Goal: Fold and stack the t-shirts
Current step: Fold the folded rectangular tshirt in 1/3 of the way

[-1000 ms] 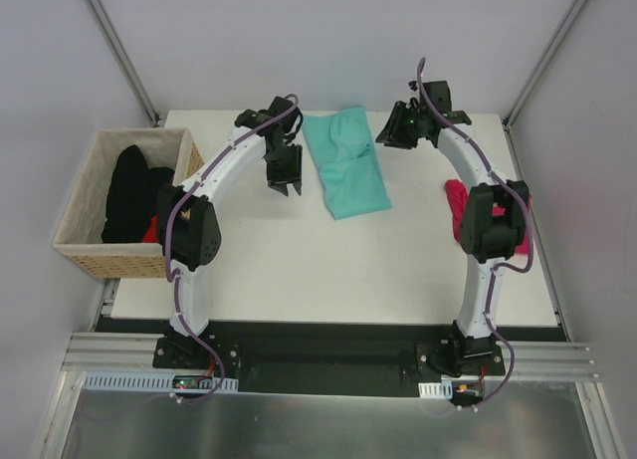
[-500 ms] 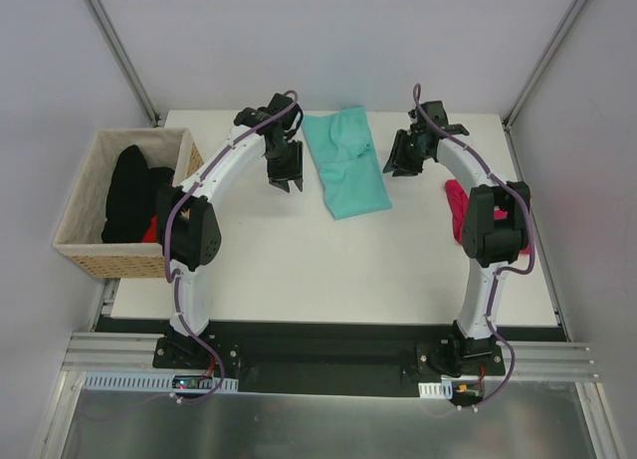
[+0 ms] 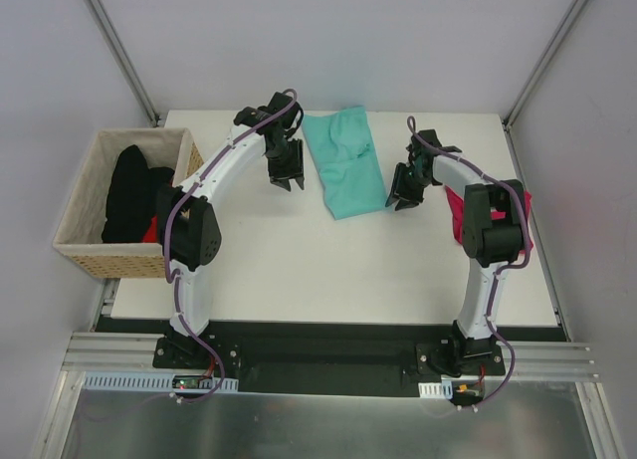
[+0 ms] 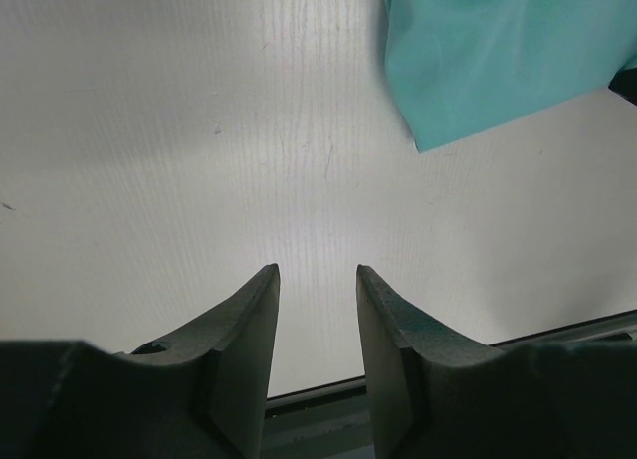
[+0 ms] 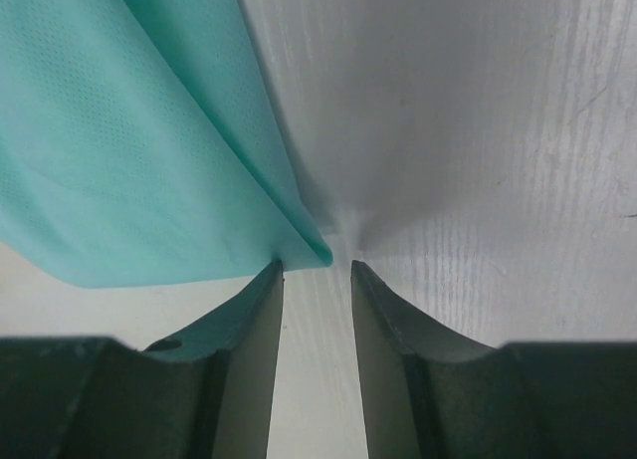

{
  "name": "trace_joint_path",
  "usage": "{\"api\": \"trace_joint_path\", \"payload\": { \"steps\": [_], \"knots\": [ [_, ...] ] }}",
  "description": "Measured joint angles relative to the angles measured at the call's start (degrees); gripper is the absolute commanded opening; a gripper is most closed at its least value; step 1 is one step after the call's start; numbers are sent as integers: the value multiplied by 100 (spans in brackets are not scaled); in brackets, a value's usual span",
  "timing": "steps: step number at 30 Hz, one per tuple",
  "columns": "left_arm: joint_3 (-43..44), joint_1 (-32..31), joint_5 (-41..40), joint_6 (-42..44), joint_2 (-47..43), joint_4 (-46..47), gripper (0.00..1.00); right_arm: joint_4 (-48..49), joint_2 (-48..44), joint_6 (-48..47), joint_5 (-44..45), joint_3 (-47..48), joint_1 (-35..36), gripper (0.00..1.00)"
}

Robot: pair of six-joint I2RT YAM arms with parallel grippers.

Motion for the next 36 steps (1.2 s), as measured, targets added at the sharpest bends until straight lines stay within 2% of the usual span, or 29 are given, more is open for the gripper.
{"api": "trace_joint_path", "payload": {
  "steps": [7, 12, 18, 19, 21, 24, 36],
  "knots": [
    [-13, -44, -4, -31, -11, 9, 36, 52, 2, 0, -4, 7, -2, 36],
    [-144, -74, -24, -35, -125, 17, 36, 68, 83, 0, -28, 153, 0, 27],
    [-326, -72, -59, -42, -315, 17, 36, 83, 254, 2, -48, 170, 0, 25],
    [-334, -70, -66, -44, -337, 11, 37, 85, 267, 2, -48, 170, 0, 24],
    [-356, -72, -68, -46, -376, 20, 37, 85, 282, 7, -52, 170, -2, 11],
    [-382, -72, -87, -46, -420, 20, 36, 83, 284, 24, -68, 168, 0, 1],
    [-411, -72, -210, -46, -431, 20, 37, 201, 157, 170, -179, -83, 140, 1]
  ]
}}
